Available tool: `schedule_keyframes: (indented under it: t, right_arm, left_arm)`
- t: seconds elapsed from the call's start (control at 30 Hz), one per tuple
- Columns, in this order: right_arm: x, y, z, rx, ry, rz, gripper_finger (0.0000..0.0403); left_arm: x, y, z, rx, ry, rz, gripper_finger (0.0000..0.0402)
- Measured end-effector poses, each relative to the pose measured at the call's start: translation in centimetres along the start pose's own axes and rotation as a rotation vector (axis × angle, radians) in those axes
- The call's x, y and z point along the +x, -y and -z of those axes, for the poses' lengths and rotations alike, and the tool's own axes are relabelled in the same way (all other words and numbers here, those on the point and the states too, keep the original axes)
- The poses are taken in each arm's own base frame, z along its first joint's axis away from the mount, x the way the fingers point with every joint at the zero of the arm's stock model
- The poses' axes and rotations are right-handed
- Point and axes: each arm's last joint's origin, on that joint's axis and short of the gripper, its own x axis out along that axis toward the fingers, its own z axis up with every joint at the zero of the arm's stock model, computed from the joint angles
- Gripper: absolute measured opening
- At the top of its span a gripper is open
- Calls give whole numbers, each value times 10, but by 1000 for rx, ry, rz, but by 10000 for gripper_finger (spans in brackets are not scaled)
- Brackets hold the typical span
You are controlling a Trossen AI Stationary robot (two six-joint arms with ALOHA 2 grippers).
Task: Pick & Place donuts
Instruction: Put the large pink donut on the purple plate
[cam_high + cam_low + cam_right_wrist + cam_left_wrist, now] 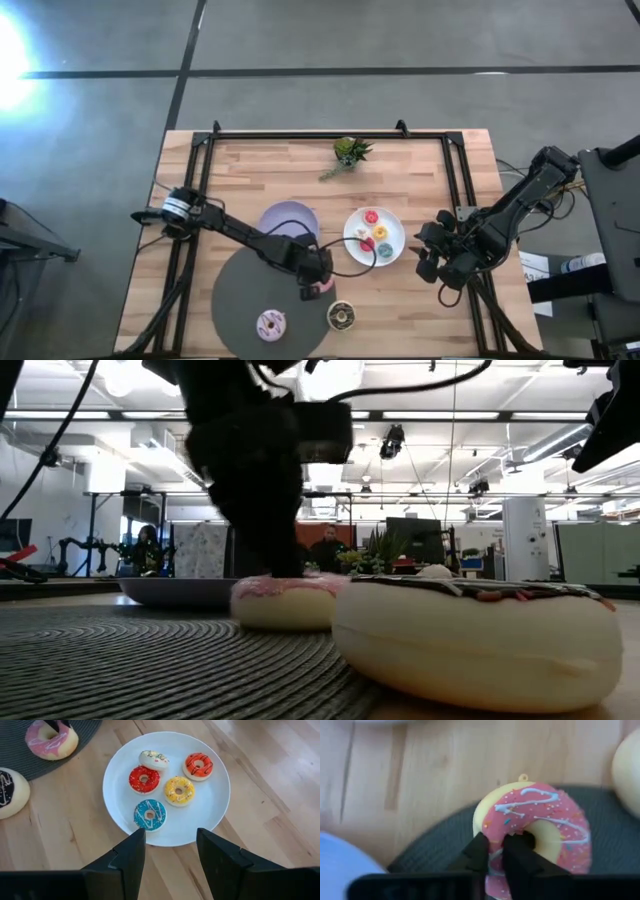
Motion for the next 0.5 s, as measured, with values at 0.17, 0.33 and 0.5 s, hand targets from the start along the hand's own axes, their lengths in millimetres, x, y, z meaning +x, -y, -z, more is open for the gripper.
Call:
schedule_keyframes:
  t: [0.17,0.33,0.5]
  right_arm:
    - [1,1,1,-4,-2,5,169]
    - [2,1,2,-5,-2,6,169]
    - [3,2,3,-8,-4,11,169]
  left_arm:
    - [-14,2,-20,-19,44,37,4]
    - [-43,-10,-24,26,-83,-99,2]
    - [-64,-34,-6,-17,-201,-207,1]
